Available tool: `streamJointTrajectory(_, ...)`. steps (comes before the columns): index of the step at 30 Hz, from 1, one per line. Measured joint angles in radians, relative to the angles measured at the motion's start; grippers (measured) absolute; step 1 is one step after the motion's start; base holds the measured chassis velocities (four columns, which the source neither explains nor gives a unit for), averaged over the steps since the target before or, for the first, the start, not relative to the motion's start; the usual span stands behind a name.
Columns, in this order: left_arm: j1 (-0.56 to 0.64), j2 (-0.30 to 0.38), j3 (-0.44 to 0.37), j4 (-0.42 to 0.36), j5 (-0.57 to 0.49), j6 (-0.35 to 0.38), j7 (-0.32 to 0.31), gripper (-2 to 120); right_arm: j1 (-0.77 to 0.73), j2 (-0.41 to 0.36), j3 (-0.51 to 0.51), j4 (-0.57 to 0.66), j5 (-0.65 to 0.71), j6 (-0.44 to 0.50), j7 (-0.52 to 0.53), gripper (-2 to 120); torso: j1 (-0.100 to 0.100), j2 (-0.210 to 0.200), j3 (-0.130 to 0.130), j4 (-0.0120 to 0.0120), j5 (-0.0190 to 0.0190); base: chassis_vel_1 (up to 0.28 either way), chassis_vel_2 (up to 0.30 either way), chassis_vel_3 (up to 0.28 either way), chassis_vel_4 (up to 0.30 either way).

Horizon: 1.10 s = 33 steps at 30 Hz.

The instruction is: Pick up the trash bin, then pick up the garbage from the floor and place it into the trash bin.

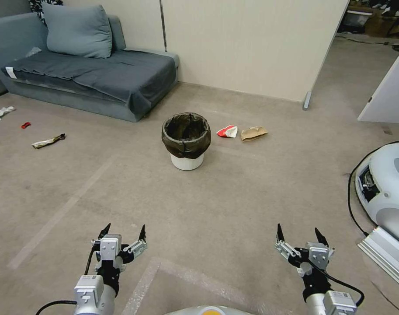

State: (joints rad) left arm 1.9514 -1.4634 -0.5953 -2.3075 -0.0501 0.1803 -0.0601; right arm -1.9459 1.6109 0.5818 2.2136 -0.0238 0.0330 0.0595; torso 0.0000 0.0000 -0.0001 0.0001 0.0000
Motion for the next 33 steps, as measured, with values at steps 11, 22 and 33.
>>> streamJointTrajectory(11,-0.008,-0.002,-0.001,0.007,-0.002,-0.008,0.0,100,0.004,-0.001,0.005,-0.003,0.0,0.001,-0.002,100,0.0,0.0,0.0,-0.0001,0.0,0.0,0.0,0.0,0.0)
streamJointTrajectory(22,-0.009,-0.002,-0.002,0.008,-0.002,-0.009,0.004,100,0.006,-0.002,0.005,-0.008,-0.001,0.004,-0.003,100,0.0,0.0,0.0,0.0,-0.0001,-0.138,0.143,0.141,-0.134)
streamJointTrajectory(33,-0.01,-0.004,-0.002,0.012,0.001,-0.009,0.01,100,0.009,-0.003,0.005,-0.016,-0.002,0.009,-0.003,100,0.0,0.0,0.0,0.0,0.0004,-0.189,0.205,0.194,-0.199)
